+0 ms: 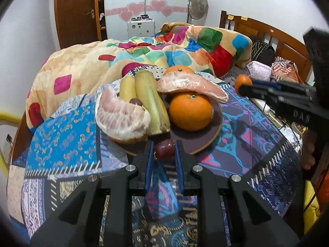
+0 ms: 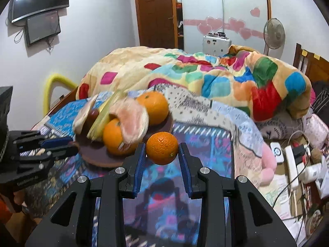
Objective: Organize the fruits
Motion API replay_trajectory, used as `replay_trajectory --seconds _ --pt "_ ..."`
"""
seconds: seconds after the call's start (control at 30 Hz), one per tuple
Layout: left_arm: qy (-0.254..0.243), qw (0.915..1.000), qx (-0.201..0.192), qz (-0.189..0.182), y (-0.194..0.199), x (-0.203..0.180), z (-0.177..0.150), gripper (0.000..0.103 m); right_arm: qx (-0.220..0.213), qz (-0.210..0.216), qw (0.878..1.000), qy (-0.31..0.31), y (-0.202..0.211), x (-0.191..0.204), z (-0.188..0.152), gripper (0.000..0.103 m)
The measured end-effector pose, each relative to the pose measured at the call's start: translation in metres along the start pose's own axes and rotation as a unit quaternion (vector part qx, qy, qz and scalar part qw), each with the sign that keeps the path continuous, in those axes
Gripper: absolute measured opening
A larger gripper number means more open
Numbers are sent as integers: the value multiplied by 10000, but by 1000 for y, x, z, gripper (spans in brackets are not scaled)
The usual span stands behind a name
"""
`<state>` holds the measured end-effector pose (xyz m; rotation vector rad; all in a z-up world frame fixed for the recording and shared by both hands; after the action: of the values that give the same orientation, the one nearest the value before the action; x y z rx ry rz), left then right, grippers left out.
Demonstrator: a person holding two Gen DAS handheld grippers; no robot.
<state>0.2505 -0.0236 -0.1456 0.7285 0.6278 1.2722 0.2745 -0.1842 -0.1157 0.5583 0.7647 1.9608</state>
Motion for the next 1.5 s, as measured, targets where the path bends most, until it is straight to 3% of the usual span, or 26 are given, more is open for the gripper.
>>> replay_trajectory --seconds 0.23,0.5,0.7,0.9,0.97,1.03,1.3,1.5 --pt "-125 9999 27 64 -13 -2 5 20 55 -36 10000 12 -25 -2 28 30" --pt "-188 9998 8 46 -14 -4 5 20 338 133 9992 -136 -46 -7 27 30" --pt "-120 9999 69 16 -18 -2 4 22 305 166 9993 -137 -45 -4 32 31" --pt "-85 9999 73 -50 -19 -1 4 33 399 150 9990 -124 -50 -6 34 31" --pt "-103 9999 60 -36 -19 -2 4 44 408 147 9989 -181 -52 -9 34 37" --pt "-111 9999 25 -1 -18 -3 3 45 416 153 9988 -210 -52 -11 34 39" --pt "-26 9998 -179 116 -4 -1 2 45 308 74 9993 -203 -40 -10 31 40" --pt "123 9983 -541 196 39 -1 3 45 -44 -105 9999 -79 4 1 29 40"
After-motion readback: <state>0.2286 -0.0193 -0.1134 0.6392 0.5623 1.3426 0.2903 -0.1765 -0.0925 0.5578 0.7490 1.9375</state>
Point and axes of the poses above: each gripper's, at about its wrist camera, not at the fingertips, and y roughly against the way its jaws point, x to its left, z to its top, the point moved 3 cm from there along -y, roughly the way its jaws point, and after that the axes turned 6 degrees about x, right-handed, at the moved point
